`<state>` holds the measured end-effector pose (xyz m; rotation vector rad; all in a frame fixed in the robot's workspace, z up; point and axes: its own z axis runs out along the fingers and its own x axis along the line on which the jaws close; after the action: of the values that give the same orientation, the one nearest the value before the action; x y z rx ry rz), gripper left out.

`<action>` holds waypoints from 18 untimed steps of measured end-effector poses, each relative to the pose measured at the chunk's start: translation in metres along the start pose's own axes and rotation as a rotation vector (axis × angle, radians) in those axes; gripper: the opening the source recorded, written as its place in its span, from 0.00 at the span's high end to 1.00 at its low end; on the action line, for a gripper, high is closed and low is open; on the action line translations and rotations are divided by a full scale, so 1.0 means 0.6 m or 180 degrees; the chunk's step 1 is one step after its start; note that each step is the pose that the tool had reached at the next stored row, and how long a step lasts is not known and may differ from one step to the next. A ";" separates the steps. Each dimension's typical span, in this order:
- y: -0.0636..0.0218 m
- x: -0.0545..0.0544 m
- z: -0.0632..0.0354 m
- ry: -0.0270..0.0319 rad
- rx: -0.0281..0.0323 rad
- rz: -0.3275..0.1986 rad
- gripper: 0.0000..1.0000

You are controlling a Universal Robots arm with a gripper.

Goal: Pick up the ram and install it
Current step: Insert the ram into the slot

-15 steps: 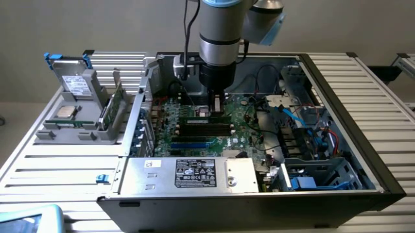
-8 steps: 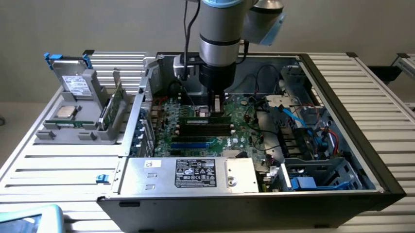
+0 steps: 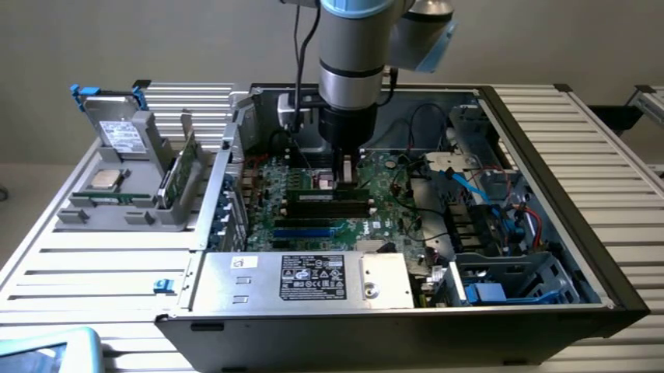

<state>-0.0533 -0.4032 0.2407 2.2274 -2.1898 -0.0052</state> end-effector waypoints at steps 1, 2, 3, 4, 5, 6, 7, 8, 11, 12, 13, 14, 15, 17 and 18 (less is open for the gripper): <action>0.000 0.000 0.001 0.0000 0.0000 -0.0001 0.85; 0.000 0.001 0.001 0.0000 0.0000 -0.0002 0.85; 0.000 0.002 0.001 0.0000 0.0000 -0.0003 0.85; 0.000 0.002 0.002 -0.0001 0.0001 -0.0004 0.85; 0.000 0.003 0.002 0.0000 0.0000 -0.0004 0.85; 0.000 0.004 0.002 -0.0001 0.0001 -0.0005 0.85; 0.000 0.006 0.002 0.0000 0.0001 -0.0005 0.85; 0.000 0.007 0.002 0.0000 0.0000 -0.0005 0.85; -0.002 0.011 0.002 0.0000 0.0000 -0.0005 0.85; -0.004 0.012 0.003 -0.0001 0.0001 -0.0005 0.85; -0.005 0.012 0.004 -0.0001 0.0001 -0.0005 0.85; -0.005 0.012 0.005 -0.0001 0.0000 -0.0005 0.85; -0.005 0.012 0.006 -0.0001 0.0001 -0.0005 0.85; -0.005 0.012 0.007 0.0000 0.0000 -0.0005 0.85; -0.005 0.012 0.008 0.0000 0.0000 -0.0005 0.85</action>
<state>-0.0501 -0.4107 0.2356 2.2292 -2.1882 -0.0052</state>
